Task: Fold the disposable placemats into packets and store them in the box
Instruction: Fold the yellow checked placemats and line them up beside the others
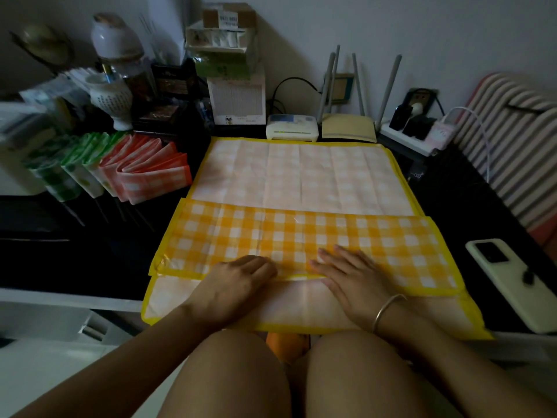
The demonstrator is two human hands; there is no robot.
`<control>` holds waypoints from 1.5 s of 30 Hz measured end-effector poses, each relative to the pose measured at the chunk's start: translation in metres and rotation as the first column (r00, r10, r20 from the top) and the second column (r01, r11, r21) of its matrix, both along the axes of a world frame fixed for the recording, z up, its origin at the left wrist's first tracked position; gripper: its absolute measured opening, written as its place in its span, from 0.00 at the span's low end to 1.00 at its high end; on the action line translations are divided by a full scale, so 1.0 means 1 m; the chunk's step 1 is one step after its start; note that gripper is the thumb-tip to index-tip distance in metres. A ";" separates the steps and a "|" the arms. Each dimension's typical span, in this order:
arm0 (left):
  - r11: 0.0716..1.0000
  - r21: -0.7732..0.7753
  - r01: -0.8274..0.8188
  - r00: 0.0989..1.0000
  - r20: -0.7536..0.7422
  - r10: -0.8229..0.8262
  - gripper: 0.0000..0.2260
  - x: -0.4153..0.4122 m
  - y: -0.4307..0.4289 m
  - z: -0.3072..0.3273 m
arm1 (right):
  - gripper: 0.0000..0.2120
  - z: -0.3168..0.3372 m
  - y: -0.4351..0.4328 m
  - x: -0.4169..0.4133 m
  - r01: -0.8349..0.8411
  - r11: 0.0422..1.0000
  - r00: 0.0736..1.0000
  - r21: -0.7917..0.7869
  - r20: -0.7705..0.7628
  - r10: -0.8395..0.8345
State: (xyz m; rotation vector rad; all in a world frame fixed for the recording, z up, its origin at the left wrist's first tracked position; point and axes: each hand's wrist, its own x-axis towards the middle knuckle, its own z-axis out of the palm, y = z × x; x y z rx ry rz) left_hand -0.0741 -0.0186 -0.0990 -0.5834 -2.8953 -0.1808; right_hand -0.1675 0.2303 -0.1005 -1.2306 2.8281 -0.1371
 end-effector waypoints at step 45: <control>0.860 0.304 -0.409 0.884 -0.103 0.457 0.14 -0.076 -0.022 -0.029 | 0.03 -0.015 -0.015 -0.064 0.237 0.868 0.967 -0.436 0.021 -0.254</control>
